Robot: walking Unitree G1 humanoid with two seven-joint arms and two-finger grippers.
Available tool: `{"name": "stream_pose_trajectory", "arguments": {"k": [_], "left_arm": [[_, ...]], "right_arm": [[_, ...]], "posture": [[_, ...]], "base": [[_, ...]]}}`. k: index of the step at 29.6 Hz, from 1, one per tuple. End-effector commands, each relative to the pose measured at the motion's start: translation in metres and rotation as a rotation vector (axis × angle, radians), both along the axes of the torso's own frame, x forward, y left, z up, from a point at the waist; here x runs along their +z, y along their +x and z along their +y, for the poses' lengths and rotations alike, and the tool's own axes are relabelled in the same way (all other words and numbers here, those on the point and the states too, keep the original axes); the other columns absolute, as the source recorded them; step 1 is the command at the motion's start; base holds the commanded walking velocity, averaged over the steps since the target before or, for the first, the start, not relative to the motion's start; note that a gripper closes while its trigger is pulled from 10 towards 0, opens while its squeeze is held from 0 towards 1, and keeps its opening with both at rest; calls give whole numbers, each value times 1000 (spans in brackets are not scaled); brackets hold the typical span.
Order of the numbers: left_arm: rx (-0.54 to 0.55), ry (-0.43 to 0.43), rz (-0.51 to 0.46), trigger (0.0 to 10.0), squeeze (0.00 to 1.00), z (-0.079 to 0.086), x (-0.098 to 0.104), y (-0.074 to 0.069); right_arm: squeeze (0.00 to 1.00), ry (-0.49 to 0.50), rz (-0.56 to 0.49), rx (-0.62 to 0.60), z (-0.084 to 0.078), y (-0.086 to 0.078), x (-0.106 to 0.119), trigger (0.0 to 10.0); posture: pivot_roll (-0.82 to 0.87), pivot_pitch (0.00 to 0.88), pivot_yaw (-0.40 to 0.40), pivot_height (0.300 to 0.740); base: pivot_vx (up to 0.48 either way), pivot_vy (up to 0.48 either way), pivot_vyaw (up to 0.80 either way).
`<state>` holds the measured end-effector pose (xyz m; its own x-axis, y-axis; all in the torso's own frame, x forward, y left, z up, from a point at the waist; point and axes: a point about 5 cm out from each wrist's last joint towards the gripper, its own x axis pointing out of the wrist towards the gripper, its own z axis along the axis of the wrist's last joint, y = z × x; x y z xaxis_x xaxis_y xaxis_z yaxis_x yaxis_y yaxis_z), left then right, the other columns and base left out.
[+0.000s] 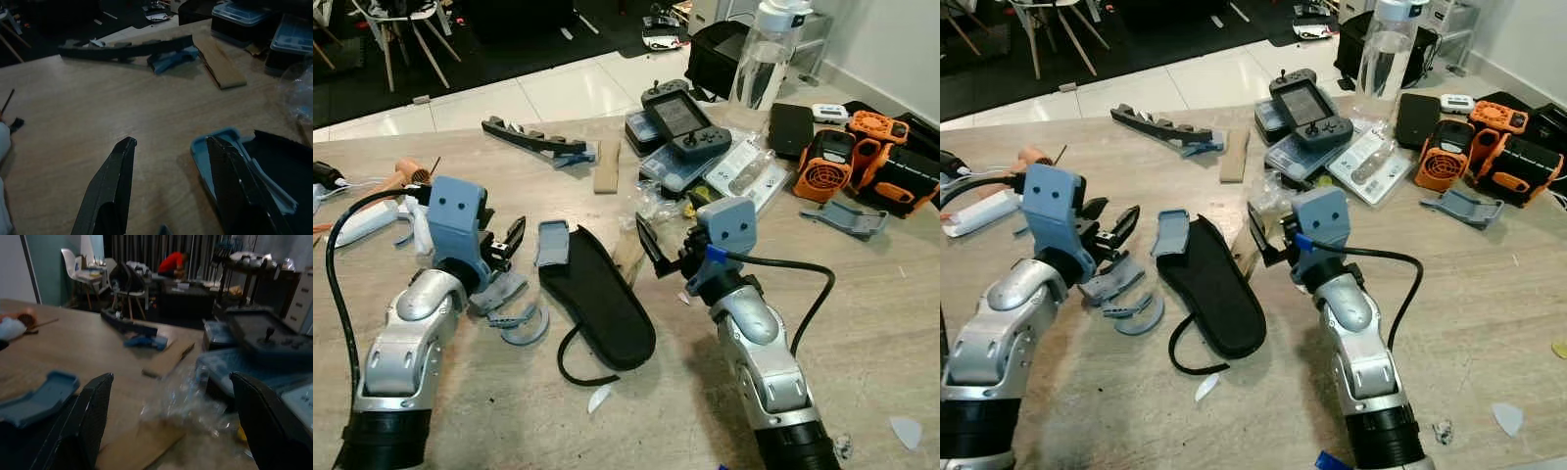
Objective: Picking trash to rubbish bin
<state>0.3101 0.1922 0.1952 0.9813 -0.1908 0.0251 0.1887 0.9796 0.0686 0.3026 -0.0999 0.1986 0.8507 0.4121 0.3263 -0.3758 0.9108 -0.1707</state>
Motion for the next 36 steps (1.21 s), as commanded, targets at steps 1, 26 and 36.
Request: {"name": "stream_pose_trajectory", "arguments": {"k": [1,26,36], "left_arm": [[17,9,21,10000,0,-1,-8,-3],[34,89,-31,10000,0,1,-5,-3],[29,113,-50,10000,0,1,1,0]], "right_arm": [[0,6,59,38,5,-5,-9,10000],[0,-89,518,289,36,-3,-60,10000],[0,-58,678,282,36,-5,-68,10000]], "posture": [[-12,183,60,740],[-8,179,46,740],[-9,188,50,740]], "base": [[0,0,0],[0,0,0],[0,0,0]]}}
